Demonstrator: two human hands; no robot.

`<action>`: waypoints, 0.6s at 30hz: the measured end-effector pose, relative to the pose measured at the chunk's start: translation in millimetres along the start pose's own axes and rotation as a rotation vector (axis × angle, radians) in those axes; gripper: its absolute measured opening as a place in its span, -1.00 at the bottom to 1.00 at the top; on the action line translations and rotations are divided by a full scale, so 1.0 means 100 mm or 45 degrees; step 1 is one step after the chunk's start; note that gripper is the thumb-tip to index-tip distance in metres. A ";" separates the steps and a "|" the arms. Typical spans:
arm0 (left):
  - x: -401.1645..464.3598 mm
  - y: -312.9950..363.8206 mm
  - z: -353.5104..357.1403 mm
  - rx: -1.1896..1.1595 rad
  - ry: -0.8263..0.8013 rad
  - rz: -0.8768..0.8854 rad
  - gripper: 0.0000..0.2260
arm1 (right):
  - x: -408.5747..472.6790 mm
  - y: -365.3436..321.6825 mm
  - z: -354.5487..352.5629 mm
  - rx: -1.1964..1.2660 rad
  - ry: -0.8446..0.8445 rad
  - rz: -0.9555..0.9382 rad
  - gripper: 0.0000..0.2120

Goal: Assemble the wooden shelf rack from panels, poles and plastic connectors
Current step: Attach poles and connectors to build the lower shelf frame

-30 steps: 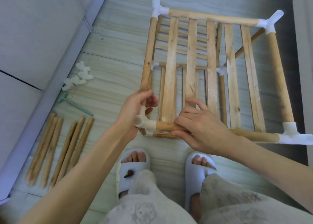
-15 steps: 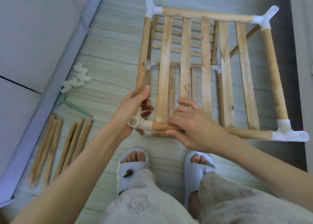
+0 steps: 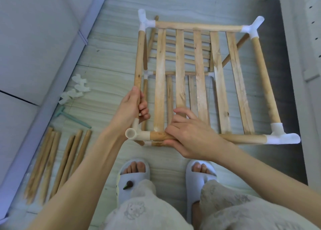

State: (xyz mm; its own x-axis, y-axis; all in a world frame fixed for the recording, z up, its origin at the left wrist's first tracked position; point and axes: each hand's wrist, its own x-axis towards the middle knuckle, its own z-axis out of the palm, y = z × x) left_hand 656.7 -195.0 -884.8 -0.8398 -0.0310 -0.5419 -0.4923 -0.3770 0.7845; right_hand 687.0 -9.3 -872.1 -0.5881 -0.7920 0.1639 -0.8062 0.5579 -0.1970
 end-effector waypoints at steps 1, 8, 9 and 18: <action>0.01 0.00 0.00 0.022 0.009 0.011 -0.67 | 0.01 0.01 0.00 0.006 -0.002 0.007 -0.60; -0.05 0.12 -0.02 0.171 0.004 0.009 -0.70 | 0.08 0.03 -0.01 0.098 -0.103 0.063 -0.69; -0.09 0.15 -0.03 0.186 -0.002 -0.009 -0.71 | 0.10 0.03 -0.02 0.146 -0.099 0.089 -0.70; -0.44 0.18 -0.11 0.347 0.308 -0.139 -0.76 | -0.64 0.48 -0.55 -0.023 0.254 0.867 -0.79</action>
State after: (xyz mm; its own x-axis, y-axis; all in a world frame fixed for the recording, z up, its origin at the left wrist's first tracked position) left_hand 687.0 -210.5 -849.9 -0.7168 -0.2340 -0.6569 -0.6462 -0.1310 0.7518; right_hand 682.4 82.3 -839.1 -0.9610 -0.2063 0.1841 -0.2551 0.9183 -0.3027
